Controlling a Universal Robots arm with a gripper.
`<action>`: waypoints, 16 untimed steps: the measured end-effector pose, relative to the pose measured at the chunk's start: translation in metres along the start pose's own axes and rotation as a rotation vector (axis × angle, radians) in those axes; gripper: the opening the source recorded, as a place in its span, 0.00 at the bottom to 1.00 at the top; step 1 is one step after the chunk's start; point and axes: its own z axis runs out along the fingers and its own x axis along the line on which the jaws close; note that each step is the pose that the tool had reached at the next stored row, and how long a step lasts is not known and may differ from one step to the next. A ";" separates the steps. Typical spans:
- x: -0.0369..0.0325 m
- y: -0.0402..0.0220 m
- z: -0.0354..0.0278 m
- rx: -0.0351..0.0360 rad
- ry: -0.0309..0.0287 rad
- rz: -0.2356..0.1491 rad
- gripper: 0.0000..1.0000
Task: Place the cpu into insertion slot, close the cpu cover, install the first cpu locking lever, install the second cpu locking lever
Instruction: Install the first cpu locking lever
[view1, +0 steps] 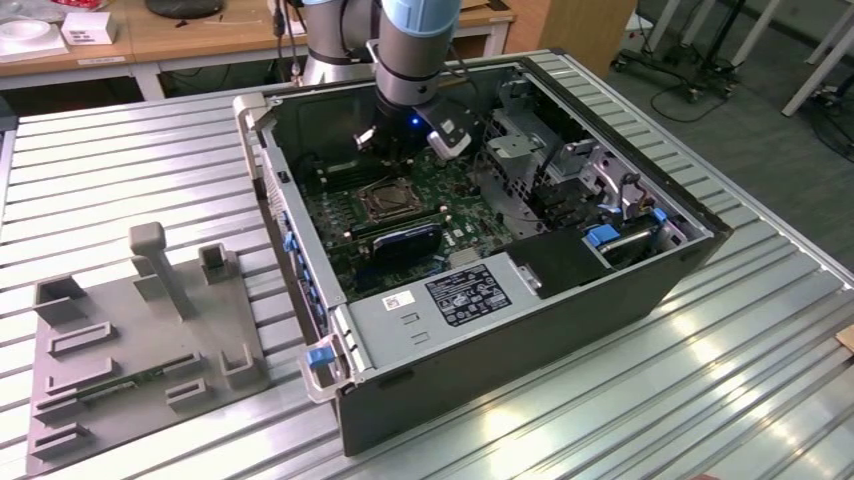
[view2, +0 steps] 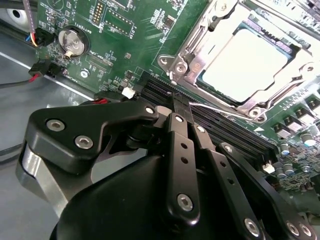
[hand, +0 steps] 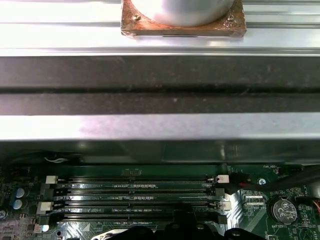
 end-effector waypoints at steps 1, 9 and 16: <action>-0.0001 0.0000 0.0000 0.0000 0.0000 0.000 0.11; -0.0001 -0.0005 0.0017 0.0015 0.0000 0.000 0.11; 0.0002 -0.0015 0.0047 0.0059 0.0000 0.000 0.11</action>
